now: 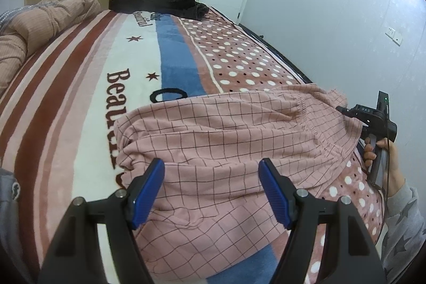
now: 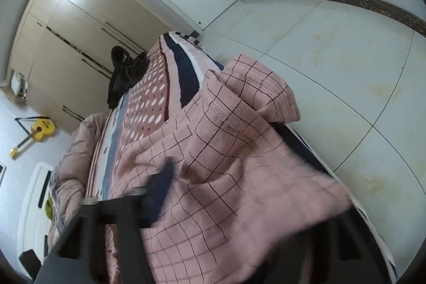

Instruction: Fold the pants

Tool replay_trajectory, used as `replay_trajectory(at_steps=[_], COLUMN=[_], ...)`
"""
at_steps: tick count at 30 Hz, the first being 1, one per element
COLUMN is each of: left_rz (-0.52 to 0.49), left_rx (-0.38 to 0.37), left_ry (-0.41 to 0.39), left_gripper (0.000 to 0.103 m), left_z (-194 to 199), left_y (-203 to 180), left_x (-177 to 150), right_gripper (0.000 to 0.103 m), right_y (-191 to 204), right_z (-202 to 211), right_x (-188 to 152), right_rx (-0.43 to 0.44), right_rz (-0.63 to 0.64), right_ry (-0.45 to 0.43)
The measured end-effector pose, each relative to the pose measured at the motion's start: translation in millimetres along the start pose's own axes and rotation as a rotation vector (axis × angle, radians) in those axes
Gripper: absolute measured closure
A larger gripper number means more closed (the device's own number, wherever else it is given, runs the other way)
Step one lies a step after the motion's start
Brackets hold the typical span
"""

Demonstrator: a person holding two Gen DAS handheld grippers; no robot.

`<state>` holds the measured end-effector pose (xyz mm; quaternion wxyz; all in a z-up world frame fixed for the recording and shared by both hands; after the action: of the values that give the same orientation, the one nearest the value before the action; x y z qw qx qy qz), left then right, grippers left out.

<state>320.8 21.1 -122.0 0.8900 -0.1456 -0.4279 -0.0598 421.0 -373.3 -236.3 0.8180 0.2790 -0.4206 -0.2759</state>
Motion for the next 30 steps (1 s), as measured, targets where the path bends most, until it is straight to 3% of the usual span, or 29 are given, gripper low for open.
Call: replay_trajectory(at_steps=[1, 7, 11, 16, 21, 24, 27, 30], left_rz=[-0.001, 0.014, 0.018, 0.030, 0.037, 0.033, 0.045, 0.053], left_rx=[0.002, 0.000, -0.006, -0.006, 0.002, 0.019, 0.033, 0.041], left_ry=[-0.001, -0.020, -0.037, -0.072, -0.091, -0.100, -0.100, -0.097], left_gripper=[0.034, 0.034, 0.034, 0.034, 0.034, 0.034, 0.034, 0.034], left_z=[0.9, 8.2, 15.6, 31.0, 45.4, 52.6, 57.6, 60.1], left_y=[1.0, 8.2, 11.4, 19.2, 30.6, 38.7, 49.0, 56.7], left_x=[0.0, 1.5, 2.6, 4.8, 4.4, 1.1, -3.2, -6.7], right_gripper=[0.094, 0.097, 0.099, 0.099, 0.099, 0.099, 0.097, 0.084], right_y=[1.5, 40.2, 98.3, 183.7, 269.6, 299.0, 310.3, 305.6], right_z=[0.8, 32.6, 57.5, 78.2, 62.3, 42.3, 13.4, -6.4], right_x=[-0.1, 3.8, -3.3, -40.6, -127.0, -186.9, -236.8, -271.4], right_rx=[-0.001, 0.063, 0.161, 0.300, 0.437, 0.458, 0.475, 0.444], right_rz=[0.012, 0.125, 0.260, 0.456, 0.650, 0.796, 0.852, 0.909], right_ry=[0.000, -0.078, -0.096, -0.074, 0.064, 0.142, 0.270, 0.359])
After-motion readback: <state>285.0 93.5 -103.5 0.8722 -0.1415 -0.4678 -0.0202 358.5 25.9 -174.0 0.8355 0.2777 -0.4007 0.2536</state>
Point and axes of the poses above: each gripper's, at about its wrist camera, not at the fingertips, and z roughly against the way its jaws point, y to its left, x to its top, the point moved 1 cm from there along -z, roughly the way its jaws point, and after that the axes turned 10 degrees about -y, right-handed, at the moved point
